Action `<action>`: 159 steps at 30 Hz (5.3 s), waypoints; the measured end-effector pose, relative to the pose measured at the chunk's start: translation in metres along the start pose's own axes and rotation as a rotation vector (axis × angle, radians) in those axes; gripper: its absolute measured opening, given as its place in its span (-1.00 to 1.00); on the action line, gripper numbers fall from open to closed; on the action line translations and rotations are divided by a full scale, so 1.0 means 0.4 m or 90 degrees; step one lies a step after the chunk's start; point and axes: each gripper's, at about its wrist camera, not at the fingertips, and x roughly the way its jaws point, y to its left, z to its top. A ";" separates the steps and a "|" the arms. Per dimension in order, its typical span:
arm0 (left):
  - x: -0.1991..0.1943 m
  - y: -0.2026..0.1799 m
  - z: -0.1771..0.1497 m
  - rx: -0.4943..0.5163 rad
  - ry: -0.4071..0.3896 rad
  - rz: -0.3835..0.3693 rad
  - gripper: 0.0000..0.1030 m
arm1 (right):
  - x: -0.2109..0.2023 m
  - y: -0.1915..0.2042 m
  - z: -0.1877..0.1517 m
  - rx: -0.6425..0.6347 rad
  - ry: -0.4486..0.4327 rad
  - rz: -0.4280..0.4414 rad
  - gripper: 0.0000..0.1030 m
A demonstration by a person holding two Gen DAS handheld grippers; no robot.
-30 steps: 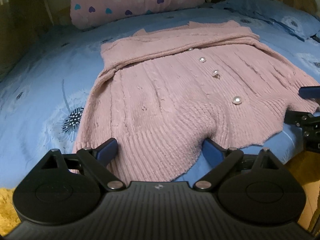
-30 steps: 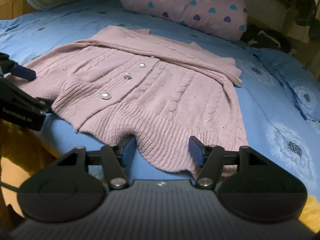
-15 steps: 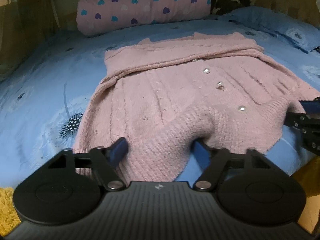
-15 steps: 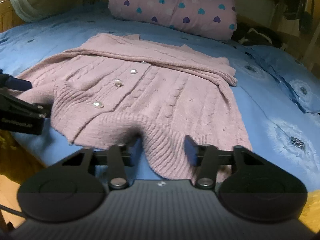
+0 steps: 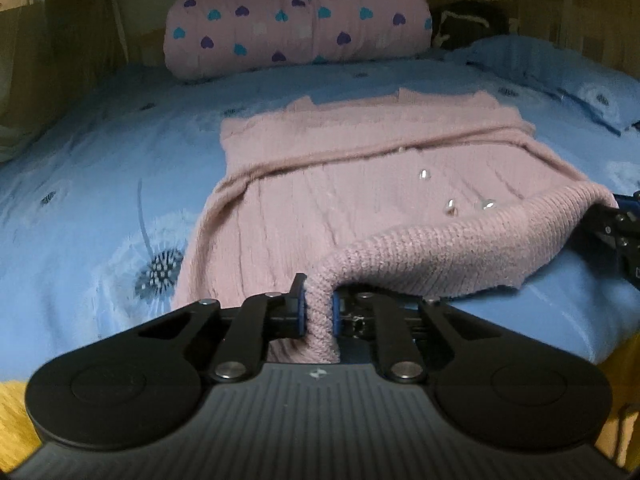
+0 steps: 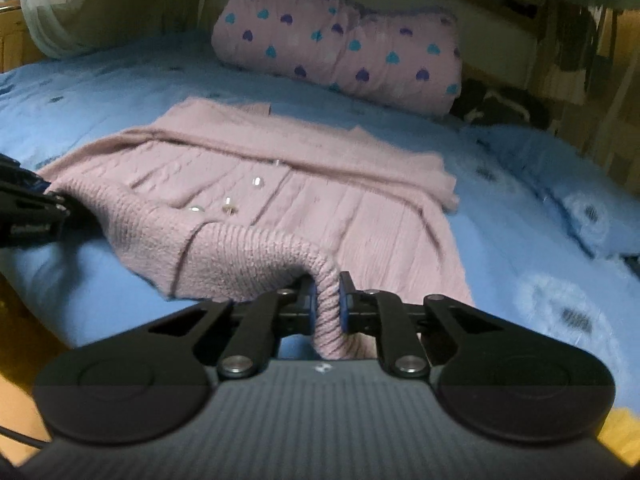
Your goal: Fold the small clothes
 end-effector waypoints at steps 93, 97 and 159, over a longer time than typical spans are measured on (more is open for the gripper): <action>0.490 0.070 0.439 0.072 -0.006 -0.081 0.33 | 0.534 -0.156 0.339 -0.041 0.053 0.185 0.06; 0.528 0.048 0.423 0.108 -0.007 -0.051 0.33 | 0.547 -0.131 0.321 -0.080 0.063 0.171 0.05; 0.749 0.302 0.536 -0.179 -0.033 0.076 -0.76 | 0.729 -0.462 0.301 0.216 -0.014 0.037 -0.76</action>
